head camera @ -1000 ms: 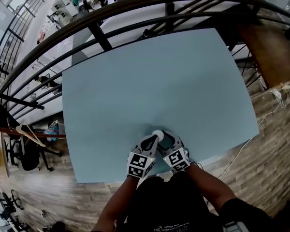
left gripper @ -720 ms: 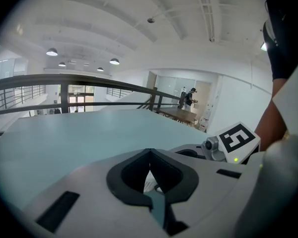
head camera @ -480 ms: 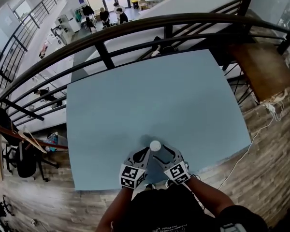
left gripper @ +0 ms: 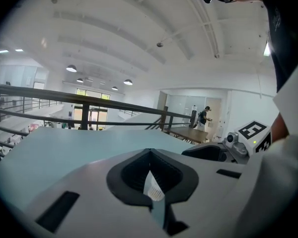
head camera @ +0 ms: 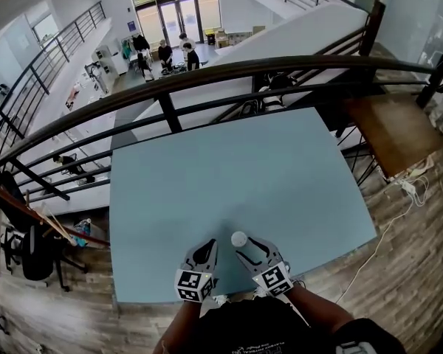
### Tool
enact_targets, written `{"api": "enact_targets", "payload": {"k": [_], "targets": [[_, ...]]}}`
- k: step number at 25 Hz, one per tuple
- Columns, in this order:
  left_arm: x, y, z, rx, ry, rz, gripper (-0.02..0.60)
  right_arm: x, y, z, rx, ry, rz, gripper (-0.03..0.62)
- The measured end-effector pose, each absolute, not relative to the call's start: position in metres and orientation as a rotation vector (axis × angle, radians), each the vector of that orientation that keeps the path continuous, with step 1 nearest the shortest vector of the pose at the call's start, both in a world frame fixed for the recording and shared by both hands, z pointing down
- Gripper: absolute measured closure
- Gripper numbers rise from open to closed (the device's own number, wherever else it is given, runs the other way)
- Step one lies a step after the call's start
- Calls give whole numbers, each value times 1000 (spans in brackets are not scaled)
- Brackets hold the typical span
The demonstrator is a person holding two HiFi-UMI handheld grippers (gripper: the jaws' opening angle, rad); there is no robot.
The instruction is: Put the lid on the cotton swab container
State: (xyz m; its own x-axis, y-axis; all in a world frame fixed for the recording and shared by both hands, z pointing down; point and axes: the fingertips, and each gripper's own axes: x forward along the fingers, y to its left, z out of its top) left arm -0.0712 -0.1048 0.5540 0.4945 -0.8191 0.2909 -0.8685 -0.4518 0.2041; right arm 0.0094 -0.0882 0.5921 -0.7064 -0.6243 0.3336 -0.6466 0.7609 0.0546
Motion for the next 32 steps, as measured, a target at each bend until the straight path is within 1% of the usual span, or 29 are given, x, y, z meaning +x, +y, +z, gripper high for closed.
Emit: {"api": "enact_targets", "payload": {"k": [4,6,9,13,18,32], "targets": [[-79,-108,547,2421,-1457,181,572,7,-99,563,1044,-2651,61,411],[-83,-108,541,2426,-1482,157,572,7,-102,552,1072,-2672,62,457],[-86,-108,532,2430,-1501,123,572,5,-106,541,1090,-2699,64,509],[-90,-113,515,2446,-1520,96,571,0,-115,522,1109,-2729,39,546],[-93,-109,506,2450,-1534,80,572,-4,-116,507,1117,-2741,27,576],[-94,-102,503,2448,-1544,86,572,10,-117,493,1179,-2721,-37,577]]}}
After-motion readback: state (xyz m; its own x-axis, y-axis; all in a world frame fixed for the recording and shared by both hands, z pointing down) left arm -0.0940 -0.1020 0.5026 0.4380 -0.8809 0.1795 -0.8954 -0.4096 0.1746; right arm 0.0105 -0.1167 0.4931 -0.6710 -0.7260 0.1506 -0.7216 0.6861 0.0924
